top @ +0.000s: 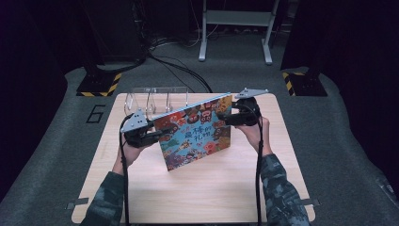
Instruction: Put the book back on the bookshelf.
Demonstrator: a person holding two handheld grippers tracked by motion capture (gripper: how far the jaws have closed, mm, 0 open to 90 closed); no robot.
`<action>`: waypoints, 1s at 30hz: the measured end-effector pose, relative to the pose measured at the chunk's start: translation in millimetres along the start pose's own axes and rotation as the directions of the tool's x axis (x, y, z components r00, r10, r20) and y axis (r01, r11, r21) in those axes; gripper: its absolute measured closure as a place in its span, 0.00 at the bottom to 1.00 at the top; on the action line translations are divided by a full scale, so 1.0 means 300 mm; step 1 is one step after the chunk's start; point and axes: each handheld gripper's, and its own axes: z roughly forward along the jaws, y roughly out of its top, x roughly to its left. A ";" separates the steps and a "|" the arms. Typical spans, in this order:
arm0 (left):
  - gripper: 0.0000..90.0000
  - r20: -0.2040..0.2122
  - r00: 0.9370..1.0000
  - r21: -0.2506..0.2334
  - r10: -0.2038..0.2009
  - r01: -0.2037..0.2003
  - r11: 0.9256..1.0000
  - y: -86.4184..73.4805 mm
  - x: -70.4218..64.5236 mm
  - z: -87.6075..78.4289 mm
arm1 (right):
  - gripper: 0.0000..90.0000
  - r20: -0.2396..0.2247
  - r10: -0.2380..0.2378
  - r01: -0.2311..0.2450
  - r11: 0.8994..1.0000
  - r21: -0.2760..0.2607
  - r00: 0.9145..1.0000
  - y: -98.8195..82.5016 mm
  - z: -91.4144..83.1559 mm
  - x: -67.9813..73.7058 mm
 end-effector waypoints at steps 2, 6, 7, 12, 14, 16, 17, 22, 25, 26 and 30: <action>0.75 0.008 1.000 0.007 0.005 -0.005 1.000 0.001 0.002 -0.001 | 0.28 0.002 0.009 -0.009 1.000 -0.014 1.000 0.000 0.011 -0.002; 0.75 0.006 1.000 0.014 0.008 -0.008 1.000 0.010 0.004 0.003 | 0.30 0.005 0.017 -0.017 0.999 -0.032 1.000 -0.003 0.013 -0.005; 0.75 0.009 1.000 0.016 -0.011 0.010 1.000 0.012 0.001 0.006 | 0.30 0.009 0.017 -0.016 0.999 -0.034 1.000 -0.003 0.012 -0.003; 0.76 0.022 0.998 0.067 -0.053 0.052 0.996 0.038 0.005 0.019 | 0.31 0.013 0.013 -0.012 1.000 -0.028 1.000 -0.003 0.007 0.000; 0.76 0.030 0.997 0.088 -0.076 0.073 0.993 0.047 0.009 0.028 | 0.31 0.017 0.009 -0.008 1.000 -0.027 1.000 -0.005 0.005 0.001; 0.78 0.043 0.996 0.102 -0.084 0.080 0.992 0.055 0.011 0.038 | 0.31 0.024 0.009 -0.009 1.000 -0.027 1.000 -0.005 0.006 0.004; 0.79 0.056 0.993 0.102 -0.107 0.101 0.990 0.058 0.012 0.044 | 0.31 0.023 0.014 -0.013 1.000 -0.024 1.000 -0.006 0.004 0.005; 0.82 0.067 0.988 0.086 -0.138 0.132 0.988 0.054 0.017 0.044 | 0.32 0.025 0.006 -0.005 1.000 -0.026 1.000 -0.008 -0.002 0.005; 0.82 0.073 0.989 0.098 -0.127 0.120 0.988 0.057 0.020 0.034 | 0.32 0.027 0.009 -0.008 0.999 -0.032 1.000 -0.010 -0.001 0.012; 0.83 0.073 0.989 0.098 -0.127 0.120 0.988 0.057 0.020 0.034 | 0.32 0.027 0.009 -0.008 0.999 -0.032 1.000 -0.010 -0.001 0.012; 0.83 0.043 0.994 0.102 -0.096 0.091 0.991 0.059 0.027 0.006 | 0.32 0.015 -0.006 0.006 0.999 -0.045 1.000 -0.010 -0.002 0.036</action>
